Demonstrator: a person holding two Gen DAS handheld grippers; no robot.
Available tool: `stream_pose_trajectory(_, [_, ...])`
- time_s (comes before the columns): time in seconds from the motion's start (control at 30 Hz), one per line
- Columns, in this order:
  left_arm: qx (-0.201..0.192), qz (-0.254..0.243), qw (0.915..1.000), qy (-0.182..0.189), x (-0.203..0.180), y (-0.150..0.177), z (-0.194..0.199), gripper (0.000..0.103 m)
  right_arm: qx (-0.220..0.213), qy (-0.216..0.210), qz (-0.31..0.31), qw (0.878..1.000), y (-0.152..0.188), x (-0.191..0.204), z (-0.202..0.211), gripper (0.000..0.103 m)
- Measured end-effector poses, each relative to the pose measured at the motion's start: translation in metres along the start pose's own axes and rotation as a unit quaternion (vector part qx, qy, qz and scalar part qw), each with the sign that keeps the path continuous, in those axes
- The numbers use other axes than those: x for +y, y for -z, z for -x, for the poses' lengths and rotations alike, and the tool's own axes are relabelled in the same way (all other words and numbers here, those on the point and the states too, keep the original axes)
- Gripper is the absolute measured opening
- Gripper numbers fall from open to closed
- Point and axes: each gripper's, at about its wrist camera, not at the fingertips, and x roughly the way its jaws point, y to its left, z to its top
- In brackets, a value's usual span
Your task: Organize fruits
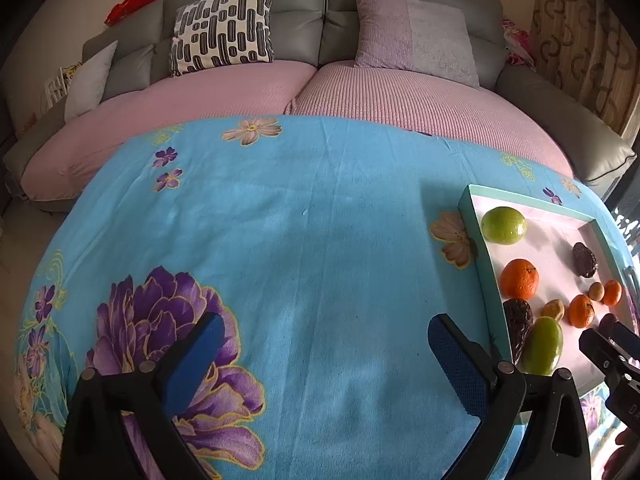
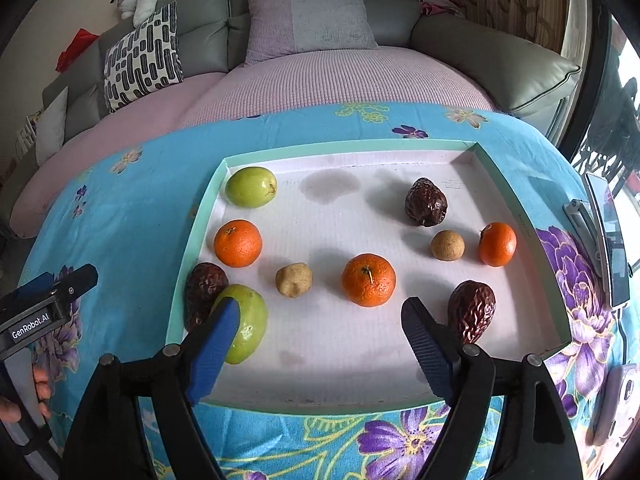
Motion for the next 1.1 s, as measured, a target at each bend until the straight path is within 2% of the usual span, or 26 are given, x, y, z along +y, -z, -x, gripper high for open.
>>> stream_pose_trajectory(0.13, [-0.001, -0.015, 0.9998, -0.015, 0.001, 0.022, 0.013, 0.103, -0.002, 0.003, 0.014, 1.0, 0.018, 0.011, 0.009, 0.085])
stream_pose_trajectory(0.23, [-0.008, -0.015, 0.9996, -0.021, 0.004, 0.036, 0.021, 0.103, -0.002, 0.002, 0.012, 1.0, 0.027, 0.012, 0.013, 0.099])
stream_pose_trajectory(0.53, [-0.036, -0.032, 0.9968, -0.063, -0.001, 0.038, 0.026, 0.103, -0.01, 0.007, 0.0, 1.0, 0.024, 0.007, 0.012, 0.099])
stream_pose_trajectory(0.77, [-0.017, -0.012, 0.9974, -0.069, 0.008, 0.037, 0.017, 0.103, -0.003, 0.014, -0.003, 1.0, 0.025, 0.003, 0.005, 0.099])
stream_pose_trajectory(1.1, [0.004, -0.019, 0.9974, -0.07, 0.007, 0.038, 0.004, 0.103, -0.003, 0.014, 0.006, 1.0, 0.025, 0.006, 0.005, 0.099])
